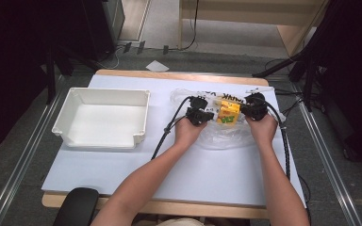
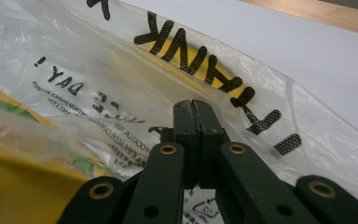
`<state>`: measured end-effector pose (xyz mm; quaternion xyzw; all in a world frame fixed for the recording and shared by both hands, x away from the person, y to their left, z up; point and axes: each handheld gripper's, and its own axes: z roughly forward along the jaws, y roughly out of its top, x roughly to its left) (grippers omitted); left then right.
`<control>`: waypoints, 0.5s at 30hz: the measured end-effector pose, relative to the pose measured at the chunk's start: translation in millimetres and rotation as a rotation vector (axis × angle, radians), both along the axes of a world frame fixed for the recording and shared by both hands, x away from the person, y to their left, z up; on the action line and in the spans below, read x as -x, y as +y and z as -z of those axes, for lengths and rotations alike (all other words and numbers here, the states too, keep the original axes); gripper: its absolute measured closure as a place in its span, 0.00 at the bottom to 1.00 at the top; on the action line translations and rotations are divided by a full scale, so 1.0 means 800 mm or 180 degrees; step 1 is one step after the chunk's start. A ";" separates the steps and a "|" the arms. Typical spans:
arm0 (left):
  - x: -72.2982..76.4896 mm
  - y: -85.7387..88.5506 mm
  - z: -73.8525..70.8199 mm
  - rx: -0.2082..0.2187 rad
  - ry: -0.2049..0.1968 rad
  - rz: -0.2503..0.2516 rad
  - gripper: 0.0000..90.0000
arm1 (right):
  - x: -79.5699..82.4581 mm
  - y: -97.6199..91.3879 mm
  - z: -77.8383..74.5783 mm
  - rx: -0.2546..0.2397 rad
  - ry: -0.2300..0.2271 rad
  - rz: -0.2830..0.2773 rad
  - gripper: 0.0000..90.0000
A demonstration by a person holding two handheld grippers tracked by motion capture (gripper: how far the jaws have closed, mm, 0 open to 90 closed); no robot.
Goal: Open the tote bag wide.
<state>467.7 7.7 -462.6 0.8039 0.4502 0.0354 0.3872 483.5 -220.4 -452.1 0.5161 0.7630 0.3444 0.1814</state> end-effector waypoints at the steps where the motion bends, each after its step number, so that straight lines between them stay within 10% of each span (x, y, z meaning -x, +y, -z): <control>1: 0.001 0.000 0.002 0.0001 0.0003 0.0008 1.00 | -0.002 0.002 0.001 0.0009 0.0011 0.0007 1.00; 15: 0.021 -0.003 0.013 0.0048 0.0049 0.0118 0.99 | -0.021 0.006 0.025 -0.0143 0.0153 0.0088 1.00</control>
